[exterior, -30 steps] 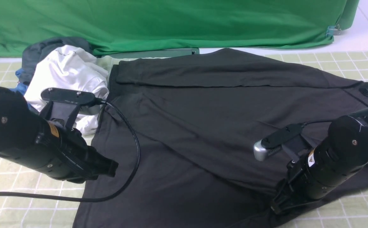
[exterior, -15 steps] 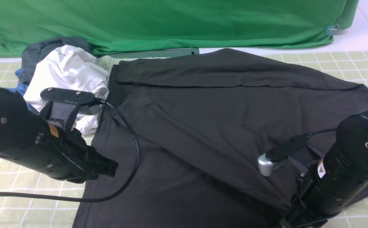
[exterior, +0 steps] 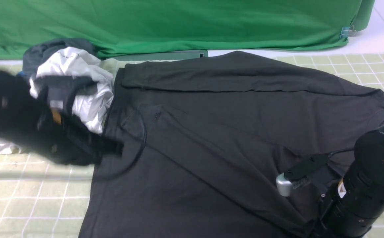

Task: Fold a long-sleeved shirt over a green coffee tablecloth.
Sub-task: 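Grab the top left corner of the dark shirt with the left gripper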

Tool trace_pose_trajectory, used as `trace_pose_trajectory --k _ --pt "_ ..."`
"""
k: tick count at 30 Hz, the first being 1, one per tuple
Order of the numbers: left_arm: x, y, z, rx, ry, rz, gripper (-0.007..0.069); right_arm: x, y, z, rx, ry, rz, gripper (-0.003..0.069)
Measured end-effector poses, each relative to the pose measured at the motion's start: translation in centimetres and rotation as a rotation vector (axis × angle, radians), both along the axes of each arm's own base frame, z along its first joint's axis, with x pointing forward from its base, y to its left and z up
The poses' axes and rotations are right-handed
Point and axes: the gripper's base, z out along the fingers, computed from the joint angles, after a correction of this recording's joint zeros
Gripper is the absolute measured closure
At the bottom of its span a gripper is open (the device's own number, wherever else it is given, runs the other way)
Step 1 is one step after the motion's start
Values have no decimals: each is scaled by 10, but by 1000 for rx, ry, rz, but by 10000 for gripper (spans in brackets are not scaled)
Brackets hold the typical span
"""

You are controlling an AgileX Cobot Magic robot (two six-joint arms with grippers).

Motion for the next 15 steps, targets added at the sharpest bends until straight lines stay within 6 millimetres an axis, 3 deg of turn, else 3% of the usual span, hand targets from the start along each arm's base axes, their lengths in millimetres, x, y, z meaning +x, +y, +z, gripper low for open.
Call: trace_pose_trajectory --k 3,7,10,13,15 --pt "27 -4 22 8 -53 18 611 -3 -2 21 42 -63 7 279" --pt "71 -5 36 -29 -55 72 610 -16 -10 58 132 -197 13 462" --pt "109 0 27 -55 -16 128 607 -34 -22 92 223 -336 13 623" --pt "132 2 21 -63 -10 149 595 -45 -29 108 269 -403 1 647" --pt "160 -1 2 -60 14 157 552 -62 -40 127 330 -490 -8 655"
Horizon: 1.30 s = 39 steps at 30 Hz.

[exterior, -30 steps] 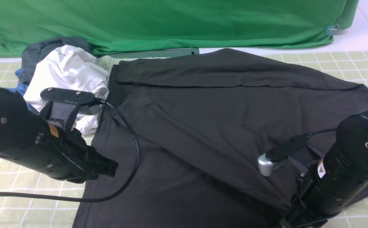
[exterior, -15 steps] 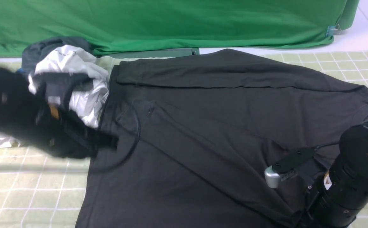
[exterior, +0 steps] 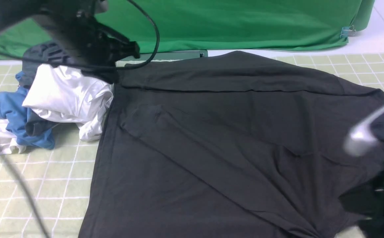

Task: Fold a long-sleeved shirt over a green coffee tablecloth.
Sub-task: 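Grab the top left corner of the dark shirt with the left gripper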

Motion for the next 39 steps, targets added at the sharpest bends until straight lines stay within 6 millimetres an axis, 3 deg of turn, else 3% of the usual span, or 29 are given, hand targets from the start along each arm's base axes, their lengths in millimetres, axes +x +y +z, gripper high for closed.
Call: trace_pose_trajectory --k 4,7,14,21,25,28,31,34,36,39 --pt "26 -5 -18 -3 10 5 478 -10 -7 10 35 -49 -3 657" --pt "54 -10 -52 -26 50 71 346 -13 -9 11 42 -48 -10 657" --pt "91 -16 -93 -68 18 152 149 -15 -10 9 33 -20 -18 657" --pt "109 -19 -109 -90 -9 184 101 -16 -10 9 30 -12 -19 657" --pt "111 -19 -113 -89 -8 184 125 -16 -10 9 29 -11 -19 657" --pt "112 -16 -113 -89 -9 191 204 -16 -10 9 27 -11 -19 657" --pt "113 -11 -114 -85 -10 189 309 -16 -10 9 26 -11 -19 657" --pt "113 -4 -118 -70 14 157 514 -16 -10 9 26 -12 -20 657" --pt "112 -3 -115 -75 29 135 581 -16 -10 9 26 -13 -20 656" --pt "109 -3 -108 -69 72 99 603 -15 -10 9 25 -16 -20 652"
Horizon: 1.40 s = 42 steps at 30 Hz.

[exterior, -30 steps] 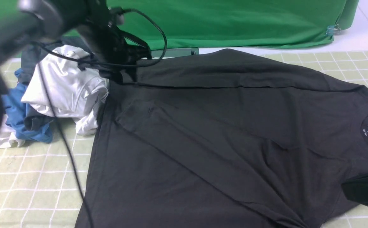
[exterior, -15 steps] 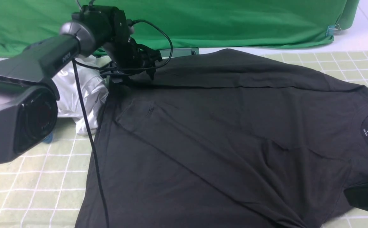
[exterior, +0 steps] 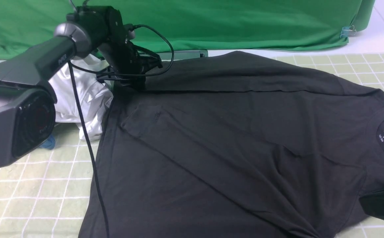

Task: Fold a long-sleeved shirt over a green coffee tablecloth.
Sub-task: 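Grab the top left corner of the dark shirt with the left gripper, then fold the left side of the dark shirt inward over its body with the left gripper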

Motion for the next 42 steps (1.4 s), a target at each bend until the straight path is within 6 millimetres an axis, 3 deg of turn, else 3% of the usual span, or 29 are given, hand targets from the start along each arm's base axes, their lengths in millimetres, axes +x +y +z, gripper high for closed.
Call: trace_pose_trajectory --k 5,8,10,13,19,31,42 --pt "-5 -2 23 1 26 -76 604 1 0 0 0 -8 -1 650" --pt "-14 -5 55 -17 15 -103 604 3 0 2 0 -41 -5 645" --pt "-17 -6 65 -17 2 -111 604 5 -1 2 -8 -60 -7 644" --pt "-27 -10 97 -23 -51 -128 604 10 -7 7 -62 -121 -55 640" --pt "-50 -31 130 -22 -95 -182 604 20 -24 22 -156 -220 -188 631" --pt "-110 -54 99 114 110 -251 604 21 -26 27 -160 -232 -214 621" --pt "-142 -44 107 155 136 -246 604 20 -27 25 -169 -213 -221 610"
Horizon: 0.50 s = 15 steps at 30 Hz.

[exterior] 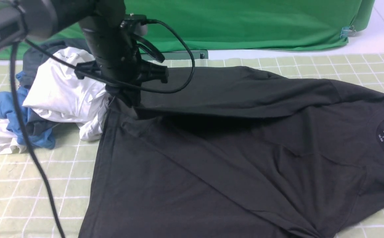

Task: Fold a long-sleeved shirt over a green coffee tablecloth.
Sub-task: 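Fold the left side of the dark shirt inward over its body with the left gripper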

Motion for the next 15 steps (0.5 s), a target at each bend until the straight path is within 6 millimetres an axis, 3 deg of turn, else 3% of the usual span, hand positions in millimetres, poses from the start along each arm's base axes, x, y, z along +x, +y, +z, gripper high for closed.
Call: trace_pose_trajectory --k 6,10,15 --pt "-20 -4 -27 23 110 -16 604 0 0 0 -1 1 0 603" --pt "-21 -2 -32 41 123 -16 590 0 0 0 -2 1 0 599" --pt "-22 -2 -32 36 126 -14 487 1 0 1 4 -10 2 592"
